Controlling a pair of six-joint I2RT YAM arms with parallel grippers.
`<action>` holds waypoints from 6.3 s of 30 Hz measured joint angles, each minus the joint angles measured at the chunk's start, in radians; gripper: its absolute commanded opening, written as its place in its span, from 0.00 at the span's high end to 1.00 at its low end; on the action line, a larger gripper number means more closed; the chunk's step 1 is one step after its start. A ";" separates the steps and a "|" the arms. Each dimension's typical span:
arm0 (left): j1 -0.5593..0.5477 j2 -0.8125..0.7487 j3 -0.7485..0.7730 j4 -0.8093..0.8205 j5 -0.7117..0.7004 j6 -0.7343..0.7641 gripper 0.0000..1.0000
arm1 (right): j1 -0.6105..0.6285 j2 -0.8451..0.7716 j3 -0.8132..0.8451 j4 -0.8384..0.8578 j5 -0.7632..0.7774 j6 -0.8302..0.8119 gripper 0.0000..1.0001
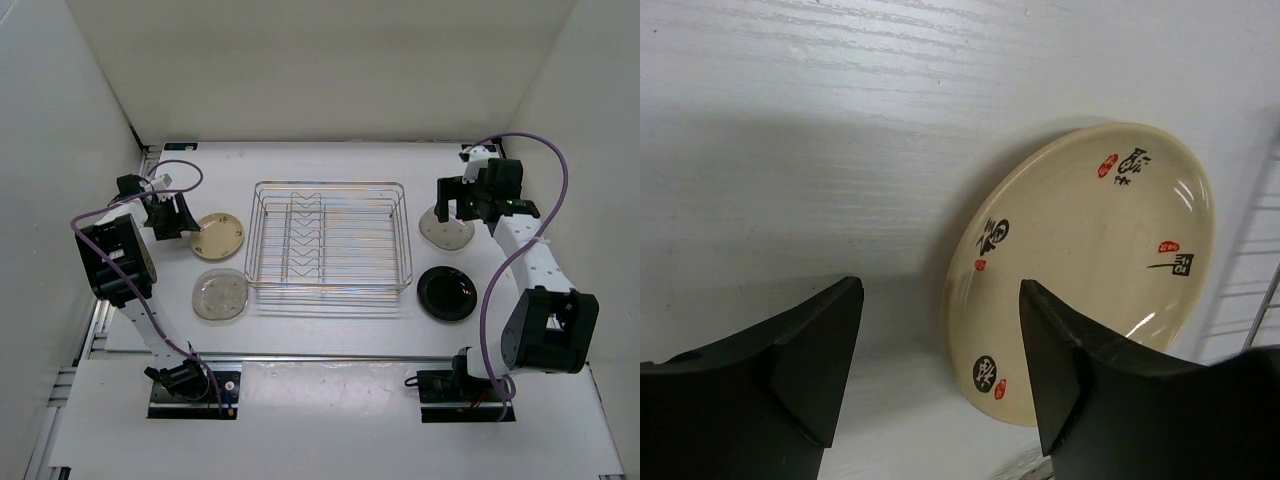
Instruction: Load the plates into the dish rack
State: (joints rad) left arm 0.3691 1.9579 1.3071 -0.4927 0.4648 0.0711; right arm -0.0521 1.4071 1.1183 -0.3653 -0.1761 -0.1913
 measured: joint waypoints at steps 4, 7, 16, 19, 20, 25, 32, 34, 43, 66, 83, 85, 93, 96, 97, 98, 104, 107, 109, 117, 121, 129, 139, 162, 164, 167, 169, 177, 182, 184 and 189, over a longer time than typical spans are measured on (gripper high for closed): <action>0.000 0.000 0.001 0.000 0.008 0.001 0.27 | 0.000 0.000 -0.003 0.000 -0.004 0.000 0.00; 0.000 0.001 0.001 0.000 0.018 0.006 0.33 | 0.000 0.000 -0.003 0.000 -0.005 0.000 0.00; 0.000 0.003 0.001 0.000 0.045 0.016 0.40 | 0.000 -0.001 -0.003 0.000 -0.007 0.000 0.00; 0.000 0.010 0.002 0.000 0.051 0.020 0.41 | 0.000 -0.001 -0.003 0.000 -0.007 0.000 0.00; 0.000 0.014 0.003 0.000 0.053 0.022 0.43 | 0.000 -0.001 -0.003 0.000 -0.007 0.000 0.00; 0.000 0.027 0.003 -0.006 0.056 0.034 0.47 | 0.000 -0.001 -0.003 0.000 -0.007 0.000 0.00; 0.000 0.034 0.011 -0.017 0.065 0.045 0.52 | -0.008 -0.002 -0.003 0.000 -0.008 0.000 0.00; -0.002 0.036 0.012 -0.023 0.068 0.048 0.54 | -0.008 -0.004 -0.003 0.000 -0.008 0.000 0.00; -0.005 0.053 0.031 -0.039 0.075 0.067 0.62 | -0.010 -0.010 -0.003 0.000 -0.007 0.000 0.00; -0.011 0.126 0.123 -0.145 0.128 0.113 0.90 | -0.019 -0.021 -0.003 0.000 -0.007 0.000 0.00; 0.015 0.124 0.394 -0.302 0.046 0.150 0.90 | -0.026 -0.021 -0.003 0.000 -0.007 0.000 0.00; 0.013 0.116 0.494 -0.326 -0.004 0.165 0.90 | -0.026 -0.021 -0.003 0.000 -0.007 0.000 0.00; -0.113 -0.018 0.743 -0.352 -0.227 0.278 0.90 | -0.026 -0.021 -0.003 0.000 -0.010 0.000 0.00; -0.233 -0.077 0.777 -0.345 -0.316 0.354 0.90 | -0.026 -0.021 -0.003 0.000 -0.011 0.000 0.00; -0.272 -0.095 0.777 -0.343 -0.343 0.382 0.90 | -0.026 -0.021 -0.003 0.000 -0.011 0.000 0.00; -0.320 -0.114 0.775 -0.341 -0.372 0.411 0.90 | -0.026 -0.021 -0.003 0.000 -0.011 0.000 0.00; -0.591 -0.210 0.674 -0.270 -0.549 0.618 0.90 | -0.026 -0.021 -0.003 0.000 -0.011 0.000 0.00; -0.694 -0.218 0.629 -0.239 -0.635 0.722 0.90 | -0.026 -0.021 -0.003 0.000 -0.011 0.000 0.00; -0.755 -0.218 0.607 -0.223 -0.688 0.791 0.90 | -0.026 -0.021 -0.003 0.000 -0.011 0.000 0.00; -0.945 -0.217 0.597 -0.173 -0.802 1.010 0.90 | -0.026 -0.021 -0.003 0.000 -0.015 0.000 0.00; -1.035 -0.230 0.544 -0.134 -0.804 1.088 0.90 | -0.026 -0.021 -0.003 0.000 -0.016 0.000 0.00; -1.107 -0.254 0.368 -0.127 -0.776 1.184 0.90 | -0.026 -0.021 -0.003 0.000 -0.018 0.000 0.00; -1.093 -0.265 0.312 -0.101 -0.718 1.276 0.90 | -0.026 -0.021 -0.003 0.000 -0.018 0.000 0.00; -0.990 -0.132 0.370 -0.052 -0.599 1.333 0.90 | -0.027 -0.018 -0.003 0.000 -0.018 0.000 0.00; -0.986 -0.130 0.371 -0.051 -0.595 1.335 0.90 | -0.030 -0.017 -0.003 0.000 -0.018 0.000 0.00; -0.985 -0.129 0.377 -0.049 -0.588 1.334 0.90 | -0.034 -0.017 -0.003 0.000 -0.018 0.000 0.00; -0.985 -0.129 0.377 -0.045 -0.585 1.334 0.90 | -0.036 -0.017 -0.003 0.000 -0.018 0.000 0.00; -0.986 -0.129 0.369 -0.043 -0.579 1.333 0.90 | -0.038 -0.017 -0.003 0.000 -0.018 0.000 0.00; -0.994 -0.127 0.350 -0.045 -0.578 1.324 0.90 | -0.038 -0.017 -0.003 0.000 -0.018 0.000 0.00; -1.000 -0.123 0.341 -0.042 -0.577 1.321 0.90 | -0.038 -0.017 -0.003 0.000 -0.018 0.000 0.00; -1.016 -0.098 0.335 -0.044 -0.576 1.318 0.90 | -0.038 -0.017 -0.003 0.000 -0.018 0.000 0.00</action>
State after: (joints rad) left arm -0.6472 1.8603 1.6424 -0.5369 -0.1108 1.3891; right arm -0.0898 1.3903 1.1156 -0.3656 -0.1936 -0.1917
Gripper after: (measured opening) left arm 0.165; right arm 0.996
